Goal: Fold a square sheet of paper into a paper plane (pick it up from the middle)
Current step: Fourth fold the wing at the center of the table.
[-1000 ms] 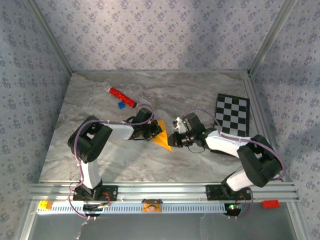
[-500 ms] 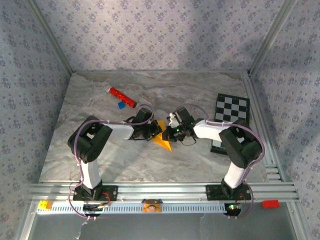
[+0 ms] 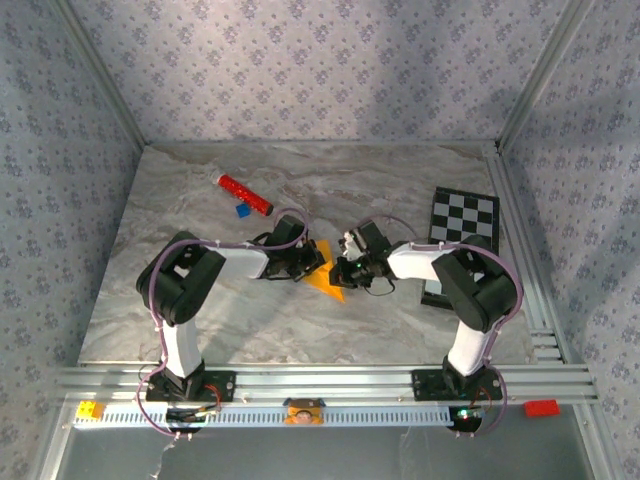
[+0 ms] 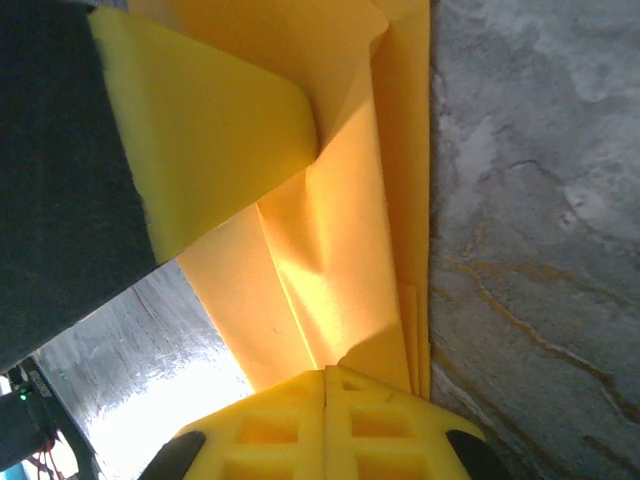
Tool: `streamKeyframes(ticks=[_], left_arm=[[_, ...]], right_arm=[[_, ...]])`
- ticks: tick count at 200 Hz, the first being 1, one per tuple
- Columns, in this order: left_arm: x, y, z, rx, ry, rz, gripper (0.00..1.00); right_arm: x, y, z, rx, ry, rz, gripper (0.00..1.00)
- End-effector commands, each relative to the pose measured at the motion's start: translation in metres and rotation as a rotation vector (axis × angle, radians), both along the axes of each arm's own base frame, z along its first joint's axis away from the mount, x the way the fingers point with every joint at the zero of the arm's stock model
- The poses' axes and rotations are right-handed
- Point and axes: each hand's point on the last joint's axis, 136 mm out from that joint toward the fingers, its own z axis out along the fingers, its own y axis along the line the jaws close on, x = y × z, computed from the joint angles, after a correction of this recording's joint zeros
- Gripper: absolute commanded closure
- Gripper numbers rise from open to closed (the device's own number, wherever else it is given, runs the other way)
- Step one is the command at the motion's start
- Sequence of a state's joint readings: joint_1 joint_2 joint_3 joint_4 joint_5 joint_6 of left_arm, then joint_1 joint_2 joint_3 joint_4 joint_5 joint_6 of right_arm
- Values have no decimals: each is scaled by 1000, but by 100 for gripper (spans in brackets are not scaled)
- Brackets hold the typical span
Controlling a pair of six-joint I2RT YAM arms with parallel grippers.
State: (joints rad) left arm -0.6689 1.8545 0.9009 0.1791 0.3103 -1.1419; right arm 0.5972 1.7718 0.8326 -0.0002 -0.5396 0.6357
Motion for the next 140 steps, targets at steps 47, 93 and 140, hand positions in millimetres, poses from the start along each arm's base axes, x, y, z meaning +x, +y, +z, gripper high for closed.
streamKeyframes(ticks=[47, 93, 140], left_arm=[[5, -1, 21, 52, -74, -65, 92], [-7, -9, 33, 28, -87, -113, 92], [-30, -20, 16, 36, -41, -172, 95]], right_arm=[[-23, -26, -34, -88, 114, -59, 100], [-23, -29, -37, -91, 125, -76, 100], [-22, -31, -38, -93, 129, -86, 100]])
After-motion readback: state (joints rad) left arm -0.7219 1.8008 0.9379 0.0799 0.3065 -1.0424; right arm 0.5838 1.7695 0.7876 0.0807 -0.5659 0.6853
